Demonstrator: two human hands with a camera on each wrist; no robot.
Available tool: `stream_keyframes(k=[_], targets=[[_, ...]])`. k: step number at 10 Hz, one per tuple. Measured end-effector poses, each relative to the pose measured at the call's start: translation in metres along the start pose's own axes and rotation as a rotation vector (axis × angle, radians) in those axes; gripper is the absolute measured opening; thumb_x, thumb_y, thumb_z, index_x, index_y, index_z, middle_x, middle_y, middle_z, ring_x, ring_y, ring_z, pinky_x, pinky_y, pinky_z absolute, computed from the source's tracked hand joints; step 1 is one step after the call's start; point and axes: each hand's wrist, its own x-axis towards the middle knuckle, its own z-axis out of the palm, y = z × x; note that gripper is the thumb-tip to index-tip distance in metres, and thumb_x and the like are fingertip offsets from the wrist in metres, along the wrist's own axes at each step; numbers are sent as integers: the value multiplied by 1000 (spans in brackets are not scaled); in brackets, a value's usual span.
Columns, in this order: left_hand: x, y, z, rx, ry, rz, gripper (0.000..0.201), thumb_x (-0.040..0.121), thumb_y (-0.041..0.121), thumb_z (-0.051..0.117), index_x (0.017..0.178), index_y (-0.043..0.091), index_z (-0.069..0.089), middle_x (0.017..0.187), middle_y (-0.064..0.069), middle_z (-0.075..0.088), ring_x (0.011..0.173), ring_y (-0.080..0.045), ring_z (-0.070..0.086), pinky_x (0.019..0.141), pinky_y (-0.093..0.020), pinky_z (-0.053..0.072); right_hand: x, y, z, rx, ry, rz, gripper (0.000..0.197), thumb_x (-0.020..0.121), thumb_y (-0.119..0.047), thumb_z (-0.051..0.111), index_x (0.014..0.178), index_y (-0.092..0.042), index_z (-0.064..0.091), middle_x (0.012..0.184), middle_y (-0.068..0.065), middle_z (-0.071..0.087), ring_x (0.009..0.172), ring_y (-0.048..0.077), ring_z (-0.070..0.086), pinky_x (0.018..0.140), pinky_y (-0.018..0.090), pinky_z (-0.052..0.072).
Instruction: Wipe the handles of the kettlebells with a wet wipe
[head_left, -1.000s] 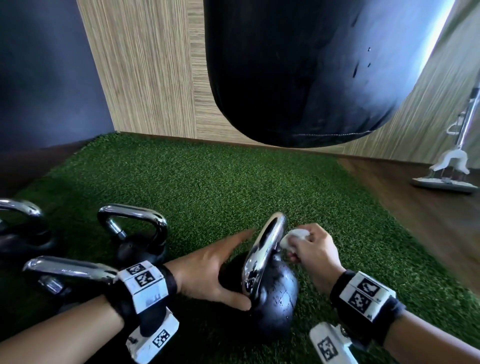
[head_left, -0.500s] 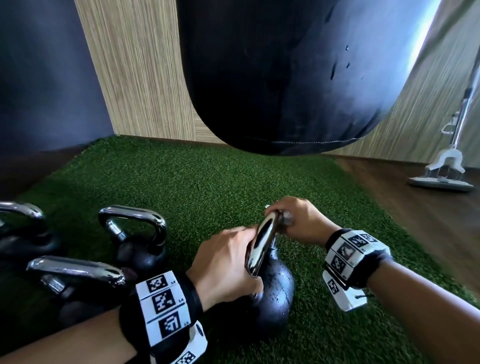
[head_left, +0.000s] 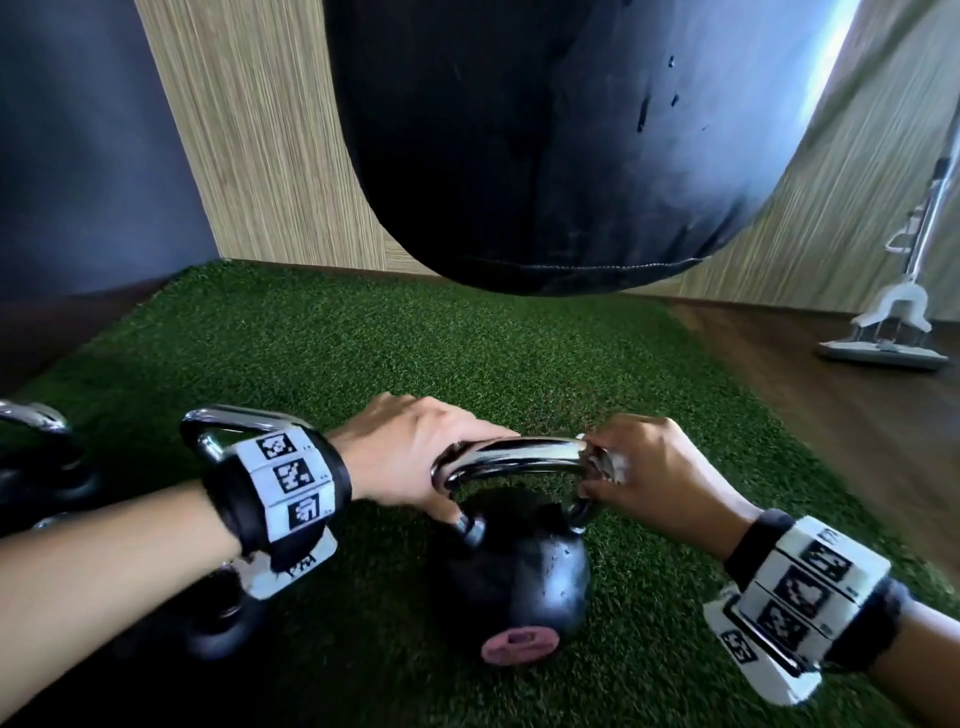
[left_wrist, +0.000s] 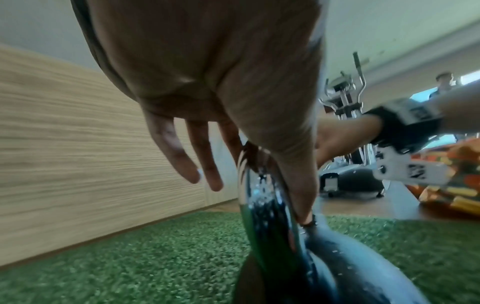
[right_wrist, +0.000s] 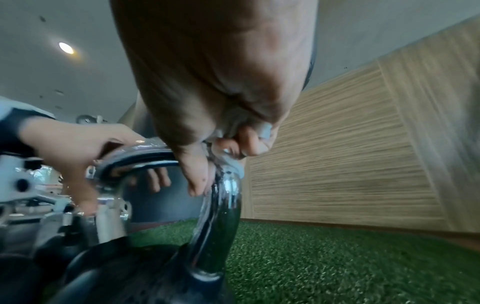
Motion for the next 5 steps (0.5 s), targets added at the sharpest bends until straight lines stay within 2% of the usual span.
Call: stream_keyframes(k=[1, 2, 3, 4, 5], targets=[[15, -15, -4, 65, -31, 53, 94, 67, 69, 77, 145, 59, 27, 122, 21, 68, 102, -7, 67, 83, -32, 55, -17, -4, 5, -55, 51, 27, 45, 87, -30, 78, 126, -13, 60, 111, -8, 57, 78, -6, 52, 64, 3, 47], [18, -21, 3, 82, -7, 64, 91, 69, 64, 79, 145, 54, 31, 119, 20, 66, 103, -8, 65, 82, -32, 53, -15, -5, -3, -161, 85, -22, 34, 81, -38, 82, 106, -21, 68, 97, -14, 58, 79, 1, 57, 66, 9, 47], [11, -8, 14, 33, 39, 37, 96, 74, 53, 82, 152, 50, 25, 129, 20, 57, 115, -10, 60, 91, -36, 53, -16, -14, -9, -169, 5, 32, 25, 76, -34, 85, 88, -20, 68, 88, -8, 61, 79, 11, 60, 70, 22, 48], [-6, -10, 11, 3, -1, -80, 110, 75, 54, 81, 158, 47, 10, 145, 19, 46, 122, -15, 59, 94, -38, 54, -20, -26, -16, -159, -24, 75, 19, 79, -21, 80, 94, -13, 73, 90, 1, 66, 82, 19, 66, 76, 29, 54], [-41, -27, -1, -171, -45, -292, 103, 75, 51, 82, 158, 45, 21, 149, 12, 45, 119, -23, 63, 92, -41, 56, -30, -44, -41, -67, -129, 177, 18, 79, -8, 67, 95, -2, 75, 89, 14, 72, 87, 31, 70, 69, 20, 42]])
